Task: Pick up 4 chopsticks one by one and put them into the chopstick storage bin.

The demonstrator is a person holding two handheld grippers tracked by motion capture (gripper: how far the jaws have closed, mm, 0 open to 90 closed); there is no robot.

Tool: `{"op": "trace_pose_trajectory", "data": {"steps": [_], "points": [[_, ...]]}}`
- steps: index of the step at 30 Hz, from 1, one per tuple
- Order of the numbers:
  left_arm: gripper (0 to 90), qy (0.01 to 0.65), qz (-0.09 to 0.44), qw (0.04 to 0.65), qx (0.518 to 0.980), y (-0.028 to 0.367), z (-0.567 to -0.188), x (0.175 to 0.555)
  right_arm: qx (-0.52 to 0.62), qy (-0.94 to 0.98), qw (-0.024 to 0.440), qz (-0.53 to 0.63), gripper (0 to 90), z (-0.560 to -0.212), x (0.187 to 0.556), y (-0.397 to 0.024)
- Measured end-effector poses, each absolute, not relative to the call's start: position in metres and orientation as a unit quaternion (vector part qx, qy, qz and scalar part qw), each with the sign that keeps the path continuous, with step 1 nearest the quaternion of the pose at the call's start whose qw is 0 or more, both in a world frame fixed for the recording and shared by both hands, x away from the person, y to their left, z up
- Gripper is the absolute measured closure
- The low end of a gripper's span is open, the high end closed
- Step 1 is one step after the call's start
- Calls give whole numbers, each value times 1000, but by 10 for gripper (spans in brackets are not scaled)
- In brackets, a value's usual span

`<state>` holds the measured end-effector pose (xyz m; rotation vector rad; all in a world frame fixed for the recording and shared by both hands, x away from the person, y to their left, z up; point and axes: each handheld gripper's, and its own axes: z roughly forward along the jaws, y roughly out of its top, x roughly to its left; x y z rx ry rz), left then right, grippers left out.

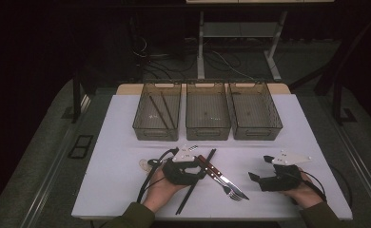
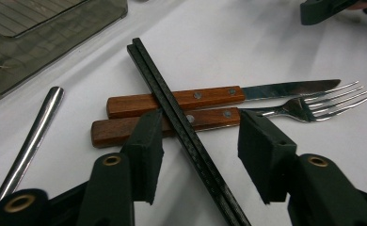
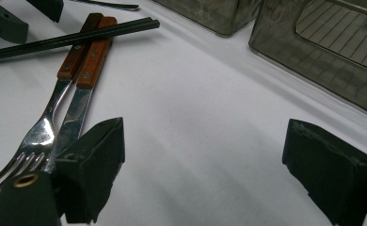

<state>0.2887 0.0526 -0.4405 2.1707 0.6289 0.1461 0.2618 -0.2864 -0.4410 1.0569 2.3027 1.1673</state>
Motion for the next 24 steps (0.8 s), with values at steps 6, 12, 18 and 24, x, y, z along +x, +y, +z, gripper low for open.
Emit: {"op": "trace_pose_trajectory", "data": {"steps": [6, 12, 18, 24], "points": [[581, 255, 73, 400, 877, 52, -441, 286, 372, 814, 176, 411, 136, -440, 261, -286], [608, 250, 73, 376, 889, 47, -442, 285, 372, 813, 178, 411, 136, -440, 262, -286], [643, 258, 74, 355, 896, 42, -443, 284, 372, 814, 177, 411, 136, -440, 262, -285], [659, 254, 78, 350, 898, 39, -443, 283, 368, 814, 180, 412, 136, -440, 262, -286]]}}
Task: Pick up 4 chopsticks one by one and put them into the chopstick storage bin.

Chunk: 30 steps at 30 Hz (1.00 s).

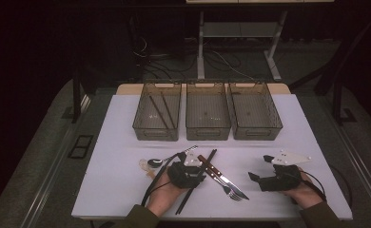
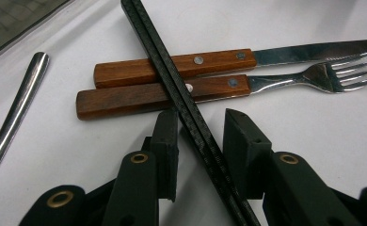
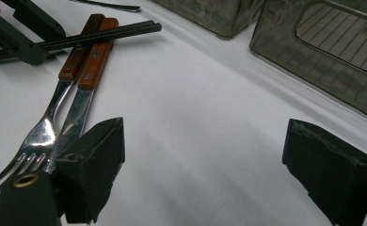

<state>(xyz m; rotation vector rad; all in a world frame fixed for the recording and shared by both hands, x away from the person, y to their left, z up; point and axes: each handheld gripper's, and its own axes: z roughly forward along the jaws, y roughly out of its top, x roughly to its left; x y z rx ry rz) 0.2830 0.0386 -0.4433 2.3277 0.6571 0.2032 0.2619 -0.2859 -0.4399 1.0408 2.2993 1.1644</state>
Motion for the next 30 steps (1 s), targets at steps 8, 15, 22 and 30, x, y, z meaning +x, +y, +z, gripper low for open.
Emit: {"op": "trace_pose_trajectory", "data": {"steps": [8, 15, 22, 30], "points": [[770, 247, 83, 346, 901, 38, -443, 282, 368, 814, 180, 412, 136, -440, 262, -286], [789, 247, 83, 345, 902, 37, -443, 282, 368, 814, 179, 411, 136, -440, 262, -285], [677, 255, 77, 373, 889, 43, -435, 281, 369, 814, 177, 412, 136, -439, 261, -285], [746, 257, 53, 409, 874, 67, -426, 283, 367, 815, 177, 412, 136, -439, 260, -285]]}}
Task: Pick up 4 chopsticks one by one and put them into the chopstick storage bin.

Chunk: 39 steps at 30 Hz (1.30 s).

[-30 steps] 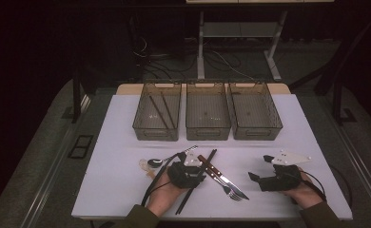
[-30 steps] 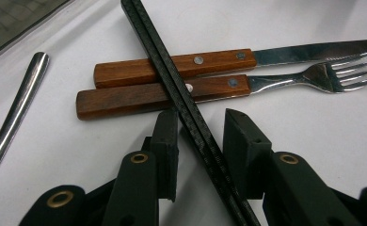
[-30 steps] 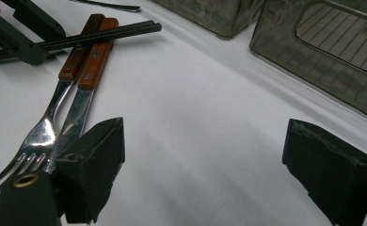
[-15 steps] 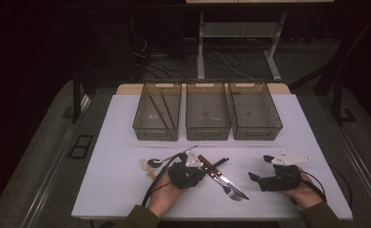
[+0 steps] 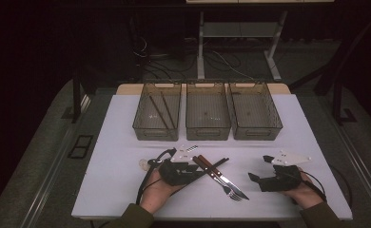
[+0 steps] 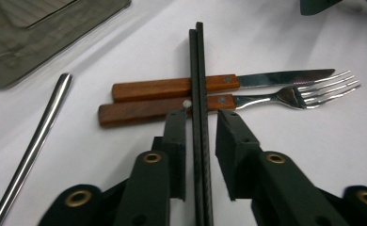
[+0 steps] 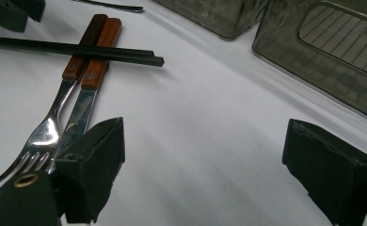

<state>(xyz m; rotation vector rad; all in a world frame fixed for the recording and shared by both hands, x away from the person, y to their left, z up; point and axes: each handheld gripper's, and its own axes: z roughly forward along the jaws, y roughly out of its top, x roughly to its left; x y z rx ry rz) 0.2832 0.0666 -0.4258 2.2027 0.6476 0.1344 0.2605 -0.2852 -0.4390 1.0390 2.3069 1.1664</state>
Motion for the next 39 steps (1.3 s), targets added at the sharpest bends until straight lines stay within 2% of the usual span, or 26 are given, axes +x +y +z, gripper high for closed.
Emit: {"op": "trace_pose_trajectory", "data": {"steps": [4, 11, 39], "points": [[779, 259, 40, 407, 875, 74, -427, 284, 365, 815, 178, 413, 136, -439, 261, -285], [784, 258, 30, 389, 884, 71, -435, 286, 366, 815, 177, 413, 136, -439, 260, -285], [784, 257, 37, 359, 896, 63, -443, 289, 367, 816, 175, 412, 136, -439, 260, -285]]}}
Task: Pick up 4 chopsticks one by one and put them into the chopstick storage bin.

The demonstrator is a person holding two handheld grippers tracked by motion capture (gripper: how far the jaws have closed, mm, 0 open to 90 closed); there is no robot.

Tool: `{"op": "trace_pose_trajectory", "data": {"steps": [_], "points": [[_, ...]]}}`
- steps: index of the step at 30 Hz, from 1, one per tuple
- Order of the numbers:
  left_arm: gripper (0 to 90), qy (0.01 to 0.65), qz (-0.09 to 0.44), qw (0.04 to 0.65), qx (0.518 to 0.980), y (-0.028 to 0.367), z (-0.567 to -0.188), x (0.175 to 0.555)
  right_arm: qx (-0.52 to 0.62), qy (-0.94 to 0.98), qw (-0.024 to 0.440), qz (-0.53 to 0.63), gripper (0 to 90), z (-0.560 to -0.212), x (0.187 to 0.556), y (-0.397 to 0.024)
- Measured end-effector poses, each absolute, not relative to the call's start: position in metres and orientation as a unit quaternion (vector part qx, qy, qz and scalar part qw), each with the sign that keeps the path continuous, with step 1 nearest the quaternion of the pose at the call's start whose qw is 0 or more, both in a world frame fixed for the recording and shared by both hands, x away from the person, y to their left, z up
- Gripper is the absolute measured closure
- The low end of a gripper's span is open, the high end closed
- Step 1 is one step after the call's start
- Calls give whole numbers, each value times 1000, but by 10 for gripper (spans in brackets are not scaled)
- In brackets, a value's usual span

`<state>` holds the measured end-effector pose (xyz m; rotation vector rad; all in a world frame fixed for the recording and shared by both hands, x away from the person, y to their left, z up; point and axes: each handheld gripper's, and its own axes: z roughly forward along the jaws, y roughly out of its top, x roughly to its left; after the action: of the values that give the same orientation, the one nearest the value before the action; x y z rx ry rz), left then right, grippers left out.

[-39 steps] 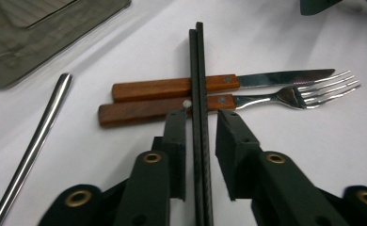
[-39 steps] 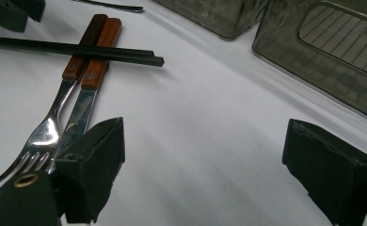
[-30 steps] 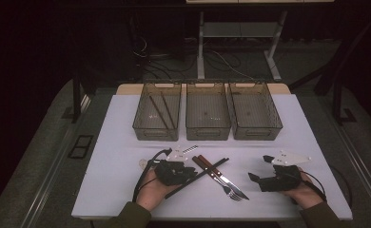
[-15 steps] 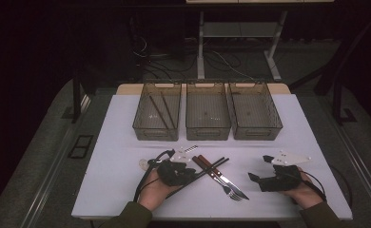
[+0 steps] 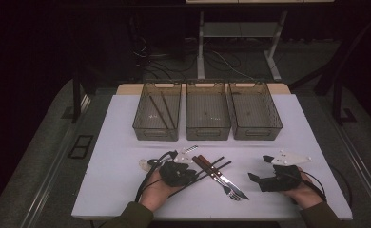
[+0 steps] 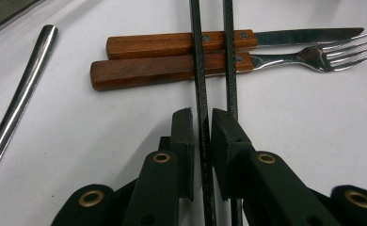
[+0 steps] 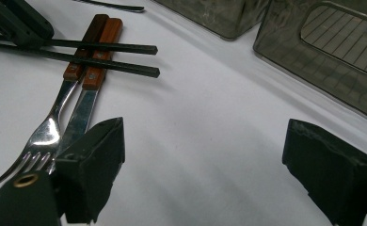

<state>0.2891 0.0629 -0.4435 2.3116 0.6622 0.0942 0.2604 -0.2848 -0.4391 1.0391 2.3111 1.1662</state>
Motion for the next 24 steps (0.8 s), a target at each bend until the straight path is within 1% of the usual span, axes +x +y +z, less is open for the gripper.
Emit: {"op": "trace_pose_trajectory", "data": {"steps": [3, 12, 24], "points": [[788, 251, 42, 359, 898, 63, -444, 290, 367, 816, 175, 412, 136, -439, 260, -285], [842, 251, 54, 352, 900, 61, -443, 288, 364, 817, 175, 412, 136, -439, 260, -284], [847, 261, 48, 355, 897, 61, -443, 289, 364, 816, 173, 415, 136, -439, 259, -282]]}}
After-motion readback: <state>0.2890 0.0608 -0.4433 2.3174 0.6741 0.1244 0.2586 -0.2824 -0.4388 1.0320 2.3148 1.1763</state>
